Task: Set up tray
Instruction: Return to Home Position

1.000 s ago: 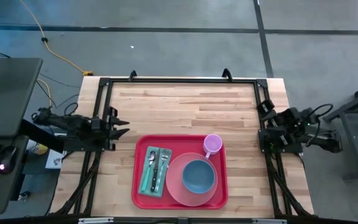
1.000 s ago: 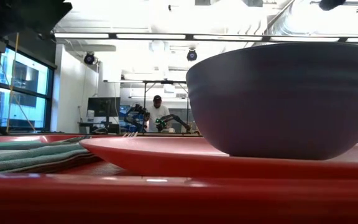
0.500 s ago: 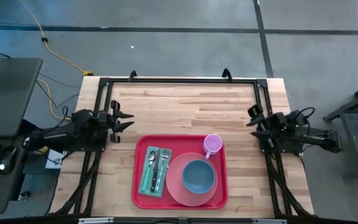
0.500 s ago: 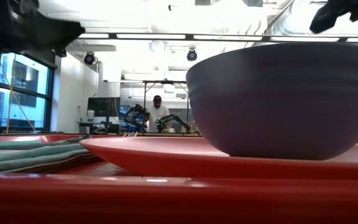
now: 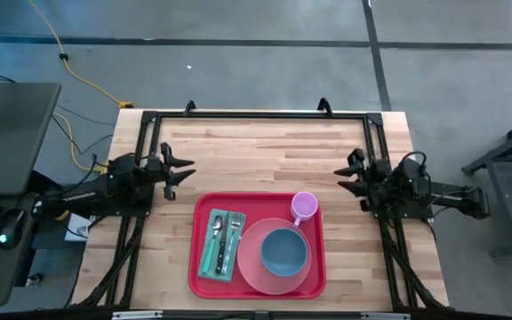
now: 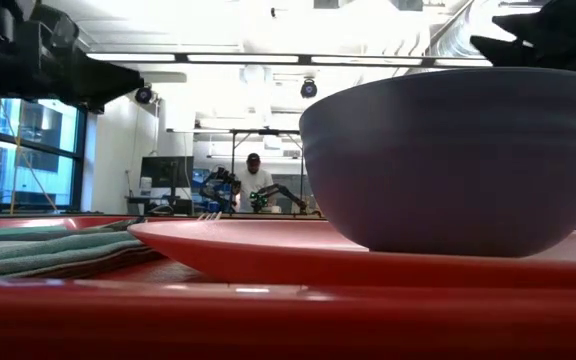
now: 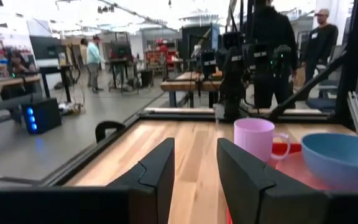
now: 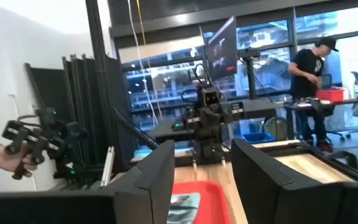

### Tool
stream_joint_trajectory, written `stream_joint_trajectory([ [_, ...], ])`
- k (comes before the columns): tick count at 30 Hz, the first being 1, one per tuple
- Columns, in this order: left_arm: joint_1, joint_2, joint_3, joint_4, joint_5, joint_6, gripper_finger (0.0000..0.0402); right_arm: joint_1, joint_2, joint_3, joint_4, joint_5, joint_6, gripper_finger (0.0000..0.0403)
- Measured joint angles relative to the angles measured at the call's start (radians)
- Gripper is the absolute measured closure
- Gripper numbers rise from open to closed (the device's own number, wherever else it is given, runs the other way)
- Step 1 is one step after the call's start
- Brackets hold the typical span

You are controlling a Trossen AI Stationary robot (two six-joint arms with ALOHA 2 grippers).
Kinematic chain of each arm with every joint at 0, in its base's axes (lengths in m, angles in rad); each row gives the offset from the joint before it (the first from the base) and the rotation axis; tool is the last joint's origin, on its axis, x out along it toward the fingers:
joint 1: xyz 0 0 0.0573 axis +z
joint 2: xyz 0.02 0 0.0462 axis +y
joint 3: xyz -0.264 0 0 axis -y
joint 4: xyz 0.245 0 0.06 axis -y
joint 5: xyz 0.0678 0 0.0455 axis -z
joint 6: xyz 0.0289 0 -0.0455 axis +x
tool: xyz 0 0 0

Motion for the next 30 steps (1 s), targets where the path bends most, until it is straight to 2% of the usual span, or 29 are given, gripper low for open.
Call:
stream_joint_trajectory([
  [3, 0.0, 0.0, 0.0, -0.025, -0.006, 0.012, 0.025, 0.0, 0.0, 0.0, -0.019, 0.007, -0.017, 0.0265],
  [11, 0.0, 0.0, 0.0, -0.03, -0.039, 0.254, 0.025, 0.0, 0.0, 0.0, -0.052, 0.007, -0.024, 0.0265],
  [22, 0.0, 0.0, 0.0, -0.074, -0.074, 0.265, 0.025, 0.0, 0.0, -0.001, -0.164, 0.007, 0.03, 0.0265],
  [30, 0.0, 0.0, 0.0, -0.097, -0.074, 0.265, 0.025, 0.0, 0.0, -0.001, -0.167, 0.007, 0.023, 0.0265],
])
